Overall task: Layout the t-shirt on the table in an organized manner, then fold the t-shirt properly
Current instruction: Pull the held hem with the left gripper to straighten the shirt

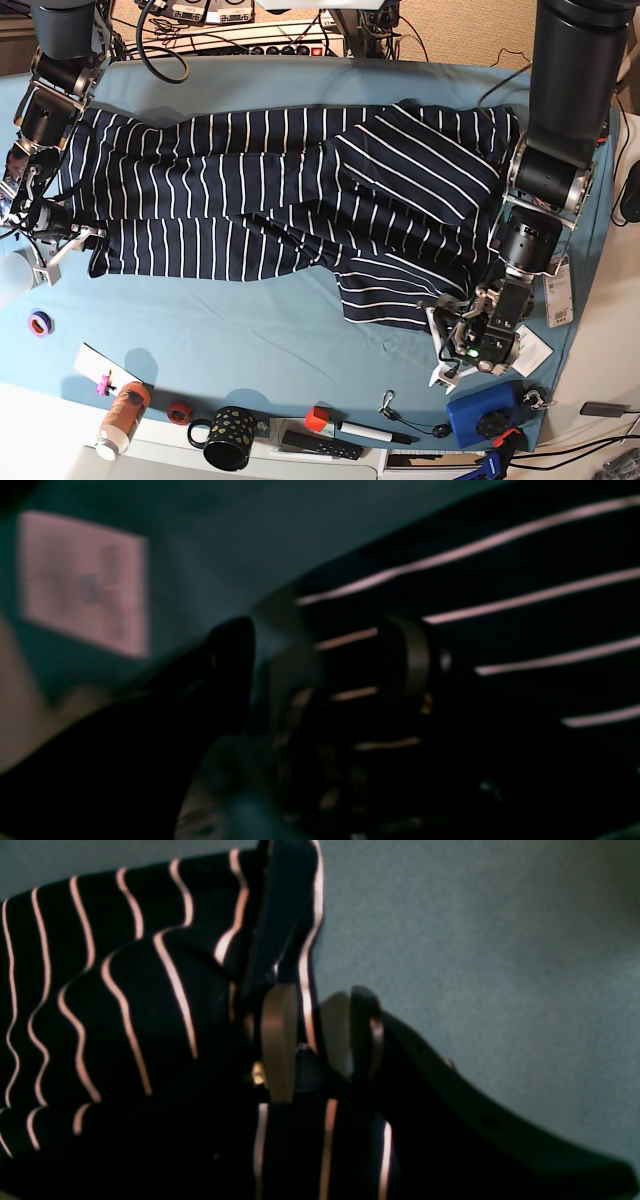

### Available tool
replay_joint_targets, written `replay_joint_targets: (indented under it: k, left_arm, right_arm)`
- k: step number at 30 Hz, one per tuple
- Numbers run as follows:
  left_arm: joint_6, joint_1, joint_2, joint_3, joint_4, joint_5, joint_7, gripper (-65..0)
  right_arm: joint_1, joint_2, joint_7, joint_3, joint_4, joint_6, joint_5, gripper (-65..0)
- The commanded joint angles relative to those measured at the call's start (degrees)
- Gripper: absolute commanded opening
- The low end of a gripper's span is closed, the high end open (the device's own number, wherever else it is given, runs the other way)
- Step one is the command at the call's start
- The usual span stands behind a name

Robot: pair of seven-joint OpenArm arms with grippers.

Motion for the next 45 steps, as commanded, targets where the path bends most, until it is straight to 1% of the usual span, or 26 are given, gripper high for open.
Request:
replay_joint_targets:
  k: [1,3,5,8,13,15,16,17,19,20,23,25,29,38,41,45]
  left_arm:
    - [0.2,-2.36,-0.33,-0.17,0.55,-1.75,-0.83,-27.0]
    - [0.15,-2.34,-0.33,-0.17,0.0,-5.16,-0.83,-27.0]
    - [0.02,-2.01,-0.31,-0.17,-0.87,-6.21,-1.38,-27.0]
    - [0.0,-1.53,-0.31,-0.17,-3.56,-4.61,-4.57,-27.0]
    - [0.0,-1.42,-0.33,-0.17,-7.1,-3.87,-4.9,-27.4]
    - [-0.02,-1.27,-0.17,-0.17,-7.08,-4.42,-4.96,-32.8]
    - [0.0,-1.27,-0.09,-0.17,-7.08,-4.79,-5.05,-37.6]
    - [0.0,-1.27,0.07,-0.17,-7.08,-5.38,-5.38,-43.9]
    - [0.0,-1.27,0.33,-0.17,-6.99,-7.32,-5.38,-59.1]
    - [0.0,-1.27,0.48,-0.17,-6.84,-7.98,-5.38,-65.0]
    - [0.0,-1.29,0.94,-0.17,-5.66,-7.32,-5.2,-65.0]
    - [0.09,-1.46,1.27,-0.17,-4.28,-6.08,-4.17,-65.0]
    - [0.15,-3.28,1.42,-0.17,-0.7,-5.99,-2.56,-65.0]
    - [-0.07,-9.7,1.44,-0.17,7.32,-6.03,-3.45,-65.0]
    - [0.0,-11.56,1.44,-0.17,8.46,-6.43,-0.57,-65.0]
    - [-0.02,-12.87,1.6,-0.17,8.72,-9.42,3.65,-65.0]
  right_arm:
    - [1.4,1.42,0.07,0.22,1.01,0.15,0.48,-46.3]
    - [1.4,1.42,-0.63,0.22,1.01,0.13,0.48,-46.3]
    - [1.4,1.42,-1.46,0.22,1.01,0.13,0.46,-46.3]
    - [1.4,1.44,-2.29,0.22,1.01,0.15,0.48,-46.3]
    - [1.4,1.44,-2.38,0.22,1.01,0.13,0.5,-46.3]
    - [1.4,1.42,-2.25,0.22,1.01,0.13,0.57,-46.3]
    - [1.4,1.42,-2.23,0.22,1.01,0.13,0.68,-46.3]
    - [1.4,1.42,-2.23,0.22,1.01,0.15,0.66,-46.3]
    - [1.4,1.42,-2.08,0.22,1.01,0.15,0.63,-46.3]
    - [1.4,1.42,-2.03,0.22,1.01,0.15,0.66,-46.3]
    - [1.4,1.42,-2.01,0.22,1.01,0.15,0.66,-46.3]
    - [1.4,1.42,-1.95,0.22,1.01,0.13,0.66,-46.3]
    - [1.4,1.42,-1.29,0.22,1.01,0.13,0.66,-46.3]
    - [1.4,1.42,-1.07,0.22,1.01,0.13,0.66,-46.3]
    - [1.4,1.44,-0.72,0.22,1.01,0.15,0.66,-46.3]
    - [1.4,1.44,-0.5,0.22,1.01,0.15,0.66,-46.3]
